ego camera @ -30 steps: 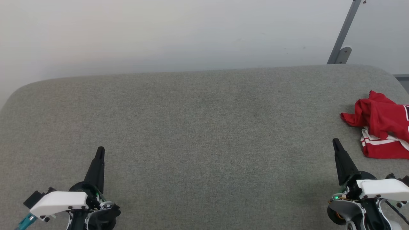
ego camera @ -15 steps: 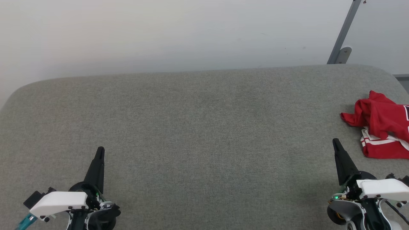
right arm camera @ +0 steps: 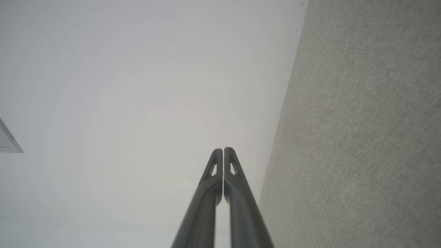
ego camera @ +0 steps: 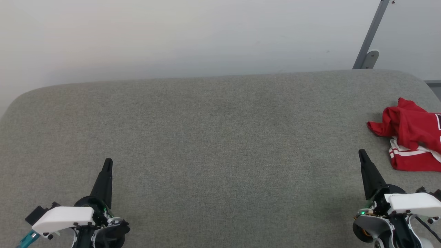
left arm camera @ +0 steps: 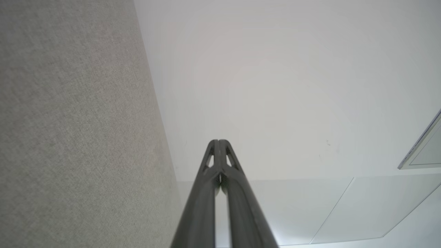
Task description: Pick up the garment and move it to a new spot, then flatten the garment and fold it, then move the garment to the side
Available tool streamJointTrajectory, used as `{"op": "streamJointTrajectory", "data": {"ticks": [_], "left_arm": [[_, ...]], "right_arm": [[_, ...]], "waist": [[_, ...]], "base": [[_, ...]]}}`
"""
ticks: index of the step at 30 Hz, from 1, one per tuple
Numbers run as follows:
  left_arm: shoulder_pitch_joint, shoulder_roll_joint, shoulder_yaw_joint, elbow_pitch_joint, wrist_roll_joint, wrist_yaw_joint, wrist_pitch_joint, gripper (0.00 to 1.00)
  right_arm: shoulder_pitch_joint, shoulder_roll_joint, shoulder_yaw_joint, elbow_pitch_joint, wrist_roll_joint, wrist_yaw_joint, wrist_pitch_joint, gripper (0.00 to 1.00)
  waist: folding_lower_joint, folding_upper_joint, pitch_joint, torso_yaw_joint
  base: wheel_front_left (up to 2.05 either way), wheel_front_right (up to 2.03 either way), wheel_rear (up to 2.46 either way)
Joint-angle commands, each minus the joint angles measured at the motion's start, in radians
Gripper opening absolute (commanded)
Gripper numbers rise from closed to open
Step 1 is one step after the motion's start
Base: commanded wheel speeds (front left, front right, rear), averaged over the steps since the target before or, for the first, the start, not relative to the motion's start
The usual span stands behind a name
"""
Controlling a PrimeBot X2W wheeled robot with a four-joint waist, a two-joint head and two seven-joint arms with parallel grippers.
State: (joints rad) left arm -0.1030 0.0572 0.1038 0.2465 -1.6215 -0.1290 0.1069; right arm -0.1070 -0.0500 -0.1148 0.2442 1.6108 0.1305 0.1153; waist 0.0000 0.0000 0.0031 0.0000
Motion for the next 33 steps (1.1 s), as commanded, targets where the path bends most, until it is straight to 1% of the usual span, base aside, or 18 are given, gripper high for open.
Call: {"op": "streamJointTrajectory", "data": {"ticks": [1, 33], "left_arm": [[-0.013, -0.002, 0.004, 0.000, 0.005, -0.003, 0.005, 0.00], [-0.013, -0.004, 0.007, 0.000, 0.007, -0.003, 0.007, 0.00]], "right_arm": [[-0.005, 0.001, 0.000, 0.001, 0.004, 0.000, 0.001, 0.00], [-0.005, 0.001, 0.000, 0.001, 0.004, 0.000, 0.001, 0.00]], "waist": [[0.0000, 0.0000, 0.000, 0.000], [0.0000, 0.0000, 0.000, 0.000]], "base": [[0.00, 0.00, 0.00], [0.00, 0.00, 0.00]]}}
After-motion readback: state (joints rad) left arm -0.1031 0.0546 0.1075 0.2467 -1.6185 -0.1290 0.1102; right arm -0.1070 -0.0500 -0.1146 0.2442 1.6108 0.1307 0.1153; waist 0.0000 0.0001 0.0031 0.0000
